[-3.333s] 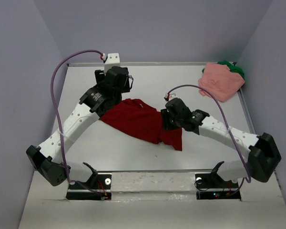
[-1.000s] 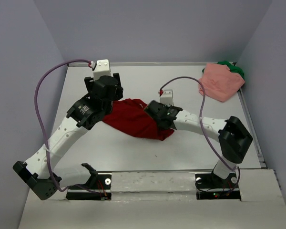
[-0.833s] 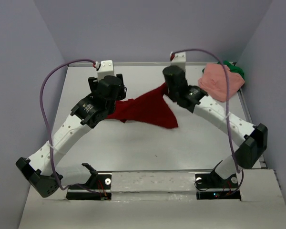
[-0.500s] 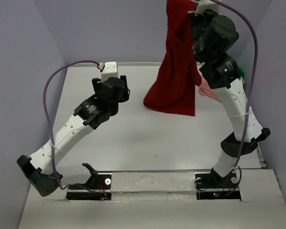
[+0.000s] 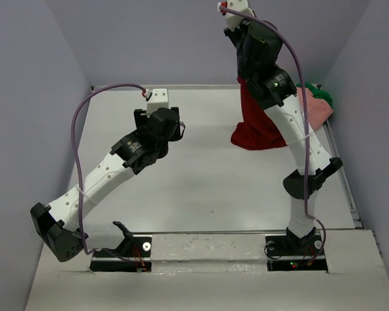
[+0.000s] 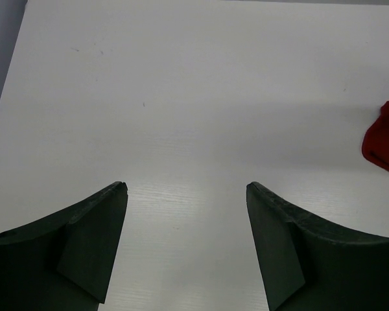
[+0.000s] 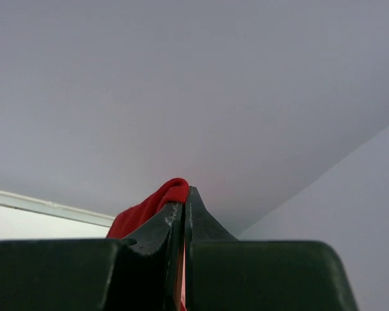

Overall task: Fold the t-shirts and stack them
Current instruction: Flatten the tshirt out

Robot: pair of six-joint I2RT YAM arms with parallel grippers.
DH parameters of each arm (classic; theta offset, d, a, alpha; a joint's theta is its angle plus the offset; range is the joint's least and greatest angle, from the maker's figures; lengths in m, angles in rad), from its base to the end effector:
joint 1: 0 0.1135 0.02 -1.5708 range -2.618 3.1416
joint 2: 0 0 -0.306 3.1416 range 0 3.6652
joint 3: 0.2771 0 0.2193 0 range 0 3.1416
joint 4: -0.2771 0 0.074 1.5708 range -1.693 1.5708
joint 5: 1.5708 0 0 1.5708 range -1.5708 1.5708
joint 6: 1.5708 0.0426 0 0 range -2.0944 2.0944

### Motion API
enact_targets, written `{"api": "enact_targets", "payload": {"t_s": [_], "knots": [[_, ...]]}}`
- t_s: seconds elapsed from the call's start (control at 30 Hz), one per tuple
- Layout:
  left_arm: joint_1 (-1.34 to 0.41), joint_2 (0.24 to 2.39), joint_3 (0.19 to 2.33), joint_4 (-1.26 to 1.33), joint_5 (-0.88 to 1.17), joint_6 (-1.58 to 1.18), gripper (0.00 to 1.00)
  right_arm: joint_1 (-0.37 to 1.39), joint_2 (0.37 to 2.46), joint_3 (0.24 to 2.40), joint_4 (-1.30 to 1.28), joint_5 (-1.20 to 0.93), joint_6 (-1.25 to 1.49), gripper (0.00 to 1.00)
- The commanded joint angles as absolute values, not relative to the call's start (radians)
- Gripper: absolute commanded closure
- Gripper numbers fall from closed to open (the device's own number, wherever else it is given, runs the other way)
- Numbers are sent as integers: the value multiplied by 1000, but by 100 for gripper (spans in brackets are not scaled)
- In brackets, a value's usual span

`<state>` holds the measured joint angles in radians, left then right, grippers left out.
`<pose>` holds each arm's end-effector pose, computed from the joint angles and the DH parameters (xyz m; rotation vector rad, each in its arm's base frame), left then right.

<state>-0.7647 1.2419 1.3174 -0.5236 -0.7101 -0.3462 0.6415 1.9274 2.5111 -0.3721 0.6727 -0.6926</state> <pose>0.1800 -0.1342 0.4328 -0.0377 1.9053 -0.0308 0.3161 0.2029 0.5891 -0.3643 1.3768 -0.4982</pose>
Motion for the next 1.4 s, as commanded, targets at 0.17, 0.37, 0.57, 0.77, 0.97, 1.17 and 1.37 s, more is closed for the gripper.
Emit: {"api": "enact_targets", "payload": {"t_s": [0.17,0.37,0.57,0.77,0.97,1.17,1.37], "knots": [[-775,1232,1301,-500,-747,-387,16,779,1855,2640,-66,707,-980,100],[-807,1238,1321,-522,-761,-410,16,865,1789,2629,81,749,-1136,100],[-885,1243,1313,-508,-769,-433,16,954,1720,2612,189,724,-1244,100],[-1055,1304,1360,-517,-799,-463,13,899,1700,2591,207,699,-1246,100],[-1180,1440,1411,-614,-873,-580,12,798,1698,2557,152,687,-1171,100],[-1181,1539,1509,-745,-949,-688,12,735,1686,2479,65,681,-1063,100],[-1152,1453,1514,-730,-999,-689,12,726,1738,2468,9,666,-1002,100]]}}
